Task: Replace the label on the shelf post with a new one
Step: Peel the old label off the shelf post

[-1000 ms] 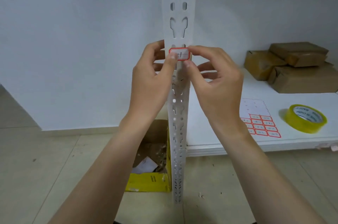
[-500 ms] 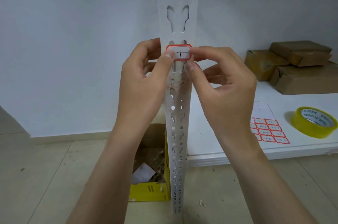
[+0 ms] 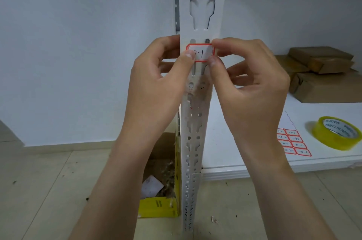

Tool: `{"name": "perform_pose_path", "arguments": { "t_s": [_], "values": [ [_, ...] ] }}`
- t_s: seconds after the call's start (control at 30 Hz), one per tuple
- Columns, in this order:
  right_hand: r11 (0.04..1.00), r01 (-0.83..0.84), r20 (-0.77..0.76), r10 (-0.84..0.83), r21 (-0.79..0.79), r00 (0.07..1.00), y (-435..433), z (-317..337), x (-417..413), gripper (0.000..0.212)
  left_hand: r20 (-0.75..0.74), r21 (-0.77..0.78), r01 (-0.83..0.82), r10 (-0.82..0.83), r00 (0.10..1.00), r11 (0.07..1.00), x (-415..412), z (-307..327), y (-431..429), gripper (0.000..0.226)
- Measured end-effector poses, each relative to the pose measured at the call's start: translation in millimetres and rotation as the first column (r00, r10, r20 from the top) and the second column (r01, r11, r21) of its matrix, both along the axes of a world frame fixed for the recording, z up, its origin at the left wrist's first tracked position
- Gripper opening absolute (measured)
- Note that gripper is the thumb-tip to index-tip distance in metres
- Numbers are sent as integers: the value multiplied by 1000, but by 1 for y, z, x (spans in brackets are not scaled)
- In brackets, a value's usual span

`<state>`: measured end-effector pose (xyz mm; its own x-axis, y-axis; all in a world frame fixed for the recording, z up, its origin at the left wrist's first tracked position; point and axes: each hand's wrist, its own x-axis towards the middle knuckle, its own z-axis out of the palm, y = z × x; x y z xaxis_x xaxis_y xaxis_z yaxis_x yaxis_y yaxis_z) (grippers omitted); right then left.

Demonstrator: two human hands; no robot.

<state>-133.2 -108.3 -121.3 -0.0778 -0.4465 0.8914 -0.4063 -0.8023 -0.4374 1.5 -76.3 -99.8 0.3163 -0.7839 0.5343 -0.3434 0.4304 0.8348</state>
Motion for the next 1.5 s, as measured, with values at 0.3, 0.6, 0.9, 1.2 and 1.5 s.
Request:
{"name": "perform_pose_path", "arguments": {
  "t_s": [0.3, 0.6, 0.9, 1.2, 1.5],
  "values": [
    [996, -53, 23, 52, 67, 998, 4, 9, 1, 11, 14, 31, -29, 28, 1000, 999, -3, 1, 2, 29],
    [999, -26, -4, 26, 40, 1000, 3, 8, 0, 12, 4, 40, -38, 38, 999, 998, -6, 1, 3, 27],
    [1000, -17, -8, 17, 24, 1000, 2, 6, 0, 9, 11, 41, -36, 36, 999, 999, -6, 1, 4, 29],
    [1000, -20, -1, 20, 4, 1000, 1, 5, 1, 10, 4, 39, -24, 24, 1000, 999, -6, 1, 4, 27],
    [1000, -22, 10, 22, 2, 1000, 1, 5, 1, 9, 48, 37, -46, 44, 998, 998, -5, -1, 7, 32]
  ]
}}
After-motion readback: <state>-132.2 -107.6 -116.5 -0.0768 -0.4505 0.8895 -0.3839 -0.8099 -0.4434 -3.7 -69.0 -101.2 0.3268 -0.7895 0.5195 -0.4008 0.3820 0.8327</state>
